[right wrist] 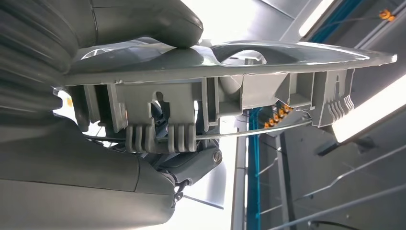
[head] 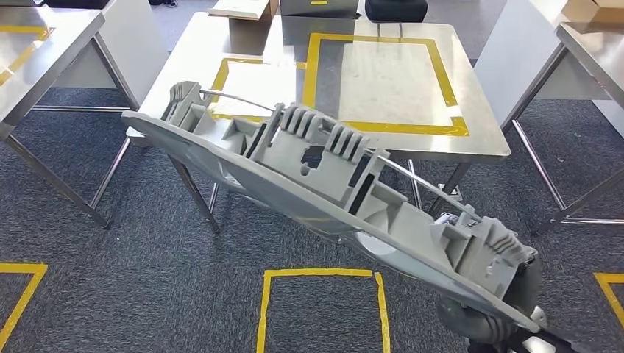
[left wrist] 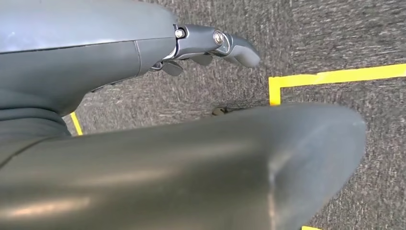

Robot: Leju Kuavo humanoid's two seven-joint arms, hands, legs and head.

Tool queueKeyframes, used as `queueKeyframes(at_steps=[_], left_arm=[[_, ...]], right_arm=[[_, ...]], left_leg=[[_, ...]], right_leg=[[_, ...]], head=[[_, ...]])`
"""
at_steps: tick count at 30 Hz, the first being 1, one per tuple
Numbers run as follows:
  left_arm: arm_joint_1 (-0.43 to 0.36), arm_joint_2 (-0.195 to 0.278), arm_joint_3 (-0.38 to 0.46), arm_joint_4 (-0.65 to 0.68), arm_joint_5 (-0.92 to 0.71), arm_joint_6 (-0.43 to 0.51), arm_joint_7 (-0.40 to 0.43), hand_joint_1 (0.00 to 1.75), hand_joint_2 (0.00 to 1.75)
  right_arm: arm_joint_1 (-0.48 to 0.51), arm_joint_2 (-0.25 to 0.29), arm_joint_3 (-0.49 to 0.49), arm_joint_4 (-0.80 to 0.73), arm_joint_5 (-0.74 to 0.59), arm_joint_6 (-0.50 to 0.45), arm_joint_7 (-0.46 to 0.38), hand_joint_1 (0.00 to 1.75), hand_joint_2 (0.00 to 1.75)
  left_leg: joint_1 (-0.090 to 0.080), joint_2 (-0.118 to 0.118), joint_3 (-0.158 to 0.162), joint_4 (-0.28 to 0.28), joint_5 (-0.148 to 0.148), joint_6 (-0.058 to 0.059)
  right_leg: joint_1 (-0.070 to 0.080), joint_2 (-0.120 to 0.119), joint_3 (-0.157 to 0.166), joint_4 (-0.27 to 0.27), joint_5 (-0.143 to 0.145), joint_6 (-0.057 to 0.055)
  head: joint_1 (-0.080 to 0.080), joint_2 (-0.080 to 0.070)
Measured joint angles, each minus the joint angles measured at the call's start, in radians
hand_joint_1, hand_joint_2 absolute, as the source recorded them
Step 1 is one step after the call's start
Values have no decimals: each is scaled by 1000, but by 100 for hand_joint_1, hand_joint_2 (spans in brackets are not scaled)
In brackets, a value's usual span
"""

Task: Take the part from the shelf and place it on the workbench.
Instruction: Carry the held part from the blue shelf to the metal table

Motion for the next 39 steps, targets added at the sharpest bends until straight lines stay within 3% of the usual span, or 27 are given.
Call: queueKeyframes(at_steps=[1, 3, 5, 7, 10, 11, 13, 14, 15, 16, 17, 19, 20, 21, 24, 26, 29, 30, 31, 32, 34, 35, 36, 39], left_arm=[[1, -1, 2, 0, 3, 0, 2, 0, 0], [4, -4, 6, 0, 8, 2, 5, 0, 0], [3, -6, 13, 0, 10, 5, 4, 0, 0], [1, -7, 19, 0, 10, 9, 1, 0, 0], [0, -7, 23, -2, 10, 10, -2, 0, 0], [-1, -8, 23, -2, 9, 10, -2, 0, 0], [-1, -8, 23, -3, 9, 10, -1, 0, 0], [0, -8, 24, -3, 9, 11, -1, 0, 0], [1, -8, 24, -3, 9, 12, 0, 0, 0], [2, -9, 24, -3, 9, 12, -1, 0, 0], [3, -9, 25, -3, 9, 13, -2, 0, 0], [3, -8, 25, -2, 8, 12, -5, 0, 0], [2, -8, 25, -2, 7, 12, -7, 0, 0], [2, -8, 25, -2, 5, 11, -8, 0, 0], [1, -9, 25, -2, -2, 8, -7, 0, 0], [0, -8, 25, -3, -7, 6, -6, 0, 0], [-3, -7, 25, -3, -10, 6, -1, 0, 0], [-4, -7, 25, -3, -10, 6, 1, 0, 0], [-3, -7, 25, -3, -10, 7, 2, 0, 0], [-3, -8, 25, -3, -10, 8, 3, 0, 0], [-4, -9, 25, -3, -11, 9, 5, 0, 0], [-5, -9, 25, -3, -11, 9, 5, 0, 0], [-6, -9, 25, -3, -11, 9, 6, 0, 0], [-8, -8, 25, -4, -13, 9, 8, 0, 0]], right_arm=[[1, 1, 8, 0, 4, -6, 0, 175, 175], [0, 3, 29, 0, 6, -17, 1, 175, 175], [-8, 6, 54, 2, 5, -28, 0, 175, 175], [-17, 9, 72, 5, 6, -38, 0, 175, 175], [-25, 13, 90, 7, 7, -54, 0, 175, 175], [-30, 13, 94, 8, 5, -57, 0, 175, 175], [-41, 14, 99, 11, -4, -55, 0, 175, 175], [-47, 14, 100, 16, -10, -51, 0, 175, 175], [-52, 15, 100, 21, -16, -47, -1, 175, 175], [-59, 15, 101, 29, -21, -43, 0, 175, 175], [-66, 16, 101, 36, -26, -39, 0, 175, 175], [-84, 16, 101, 51, -35, -35, 0, 175, 175], [-93, 17, 100, 57, -39, -34, 0, 175, 175], [-99, 17, 99, 61, -42, -34, 0, 175, 175], [-105, 16, 94, 66, -42, -34, 0, 175, 175], [-106, 16, 93, 66, -38, -34, -1, 175, 175], [-102, 17, 93, 68, -27, -34, -1, 175, 175], [-101, 17, 93, 69, -23, -34, 0, 175, 175], [-99, 17, 93, 71, -21, -34, 0, 175, 175], [-99, 18, 94, 72, -19, -35, 0, 175, 175], [-99, 18, 94, 72, -18, -35, -1, 175, 175], [-99, 19, 94, 72, -18, -35, -1, 175, 175], [-99, 20, 94, 72, -17, -36, -1, 175, 175], [-98, 22, 94, 72, -11, -39, 0, 175, 175]], left_leg=[[0, -1, 8, 0, -6, -2], [0, -2, 25, 0, -19, -8], [-3, -3, 35, 1, -32, -18], [-5, -3, 38, -2, -39, -29], [-3, -1, 38, 17, -56, -46], [-2, 0, 21, 56, -75, -50], [-1, 1, -50, 186, -128, -55], [0, 1, -88, 247, -145, -57], [0, 1, -115, 282, -144, -58], [0, 1, -124, 278, -120, -58], [0, 1, -115, 236, -78, -58], [0, 2, -67, 100, 5, -54], [0, 2, -48, 51, 25, -49], [-1, 2, -37, 23, 31, -43], [-2, 0, -32, 13, 21, -23], [2, 1, -24, 9, 17, -10], [2, 2, -15, 8, 6, 0], [2, 2, -11, 8, 2, 0], [2, 1, -5, 8, -3, -1], [2, 0, 4, 8, -9, -2], [1, -1, 21, 8, -22, -8], [-1, -2, 26, 9, -28, -12], [-2, -2, 28, 9, -33, -17], [-2, 0, 33, 2, -40, -35]], right_leg=[[-1, 0, -4, -17, 30, 0], [-2, -1, 38, -144, 123, -5], [2, -1, 84, -256, 170, -14], [7, 0, 95, -280, 161, -25], [3, 0, 107, -290, 157, -44], [1, -1, 114, -294, 155, -50], [1, -4, 124, -295, 146, -59], [2, -4, 129, -295, 142, -61], [2, -3, 136, -295, 136, -61], [2, -2, 144, -295, 130, -60], [2, 0, 153, -295, 124, -58], [4, 1, 169, -292, 109, -50], [6, 2, 174, -290, 102, -45], [8, 2, 176, -289, 97, -39], [8, 2, 179, -290, 88, -22], [6, 1, 159, -241, 63, -11], [2, 0, 44, -50, -6, -1], [2, 0, 11, -8, -8, 0], [2, 0, -5, -1, 10, -1], [2, 0, -1, -34, 48, -3], [5, 0, 46, -166, 137, -13], [8, 0, 69, -225, 161, -19], [11, 0, 83, -260, 169, -24], [12, 2, 93, -284, 160, -38]], head=[[1, 0], [3, 0], [4, 0], [3, 0], [0, 0], [-3, 0], [-10, 0], [-11, 0], [-12, 0], [-14, 0], [-15, 0], [-19, 0], [-20, 0], [-19, 0], [-16, 0], [-12, 0], [-4, 0], [-3, 0], [-2, 0], [-1, 0], [1, 0], [2, 0], [3, 0], [3, 0]])
